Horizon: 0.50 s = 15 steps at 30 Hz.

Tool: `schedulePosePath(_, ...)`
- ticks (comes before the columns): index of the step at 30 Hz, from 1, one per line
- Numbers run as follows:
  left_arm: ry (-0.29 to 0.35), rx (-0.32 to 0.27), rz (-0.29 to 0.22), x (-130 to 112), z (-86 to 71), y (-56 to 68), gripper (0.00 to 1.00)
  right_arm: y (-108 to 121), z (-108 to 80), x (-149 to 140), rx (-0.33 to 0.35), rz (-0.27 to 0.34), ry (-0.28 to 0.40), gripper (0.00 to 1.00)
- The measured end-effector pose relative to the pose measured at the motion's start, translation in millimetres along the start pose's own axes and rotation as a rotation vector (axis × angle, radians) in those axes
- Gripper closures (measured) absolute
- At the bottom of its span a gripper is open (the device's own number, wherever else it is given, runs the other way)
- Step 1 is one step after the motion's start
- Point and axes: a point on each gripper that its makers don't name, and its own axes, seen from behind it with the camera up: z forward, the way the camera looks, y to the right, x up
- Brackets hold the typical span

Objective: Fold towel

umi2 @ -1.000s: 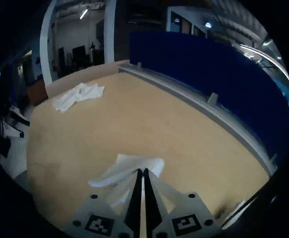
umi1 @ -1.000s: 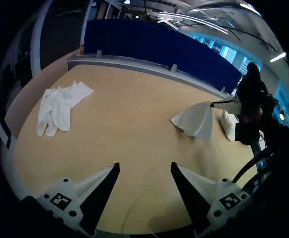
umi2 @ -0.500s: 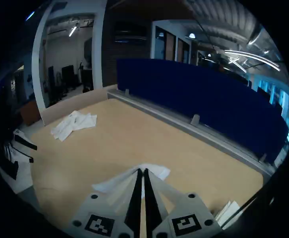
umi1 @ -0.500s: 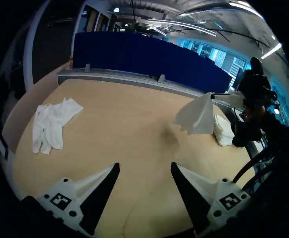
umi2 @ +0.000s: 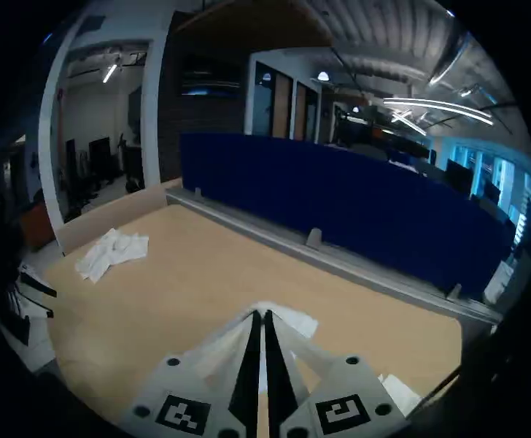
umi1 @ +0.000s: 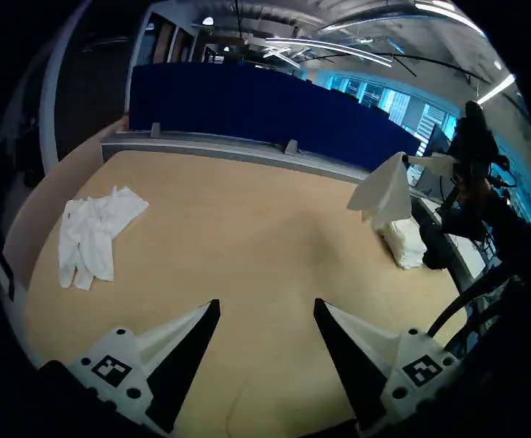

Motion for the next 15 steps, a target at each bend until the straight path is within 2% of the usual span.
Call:
schedulePosePath(9, -0.002, -0.004, 0.01, 1.2, -0.4, 4.7, 0.04, 89.3, -33.6, 12.8, -0.112, 0.021, 0.007, 0.96)
schedulePosePath(15, -0.015, -0.004, 0.011, -1.9, 0.7, 10.3, 0.04, 143.9, -44.1, 4.0, -0.176, 0.04, -0.02, 0.97)
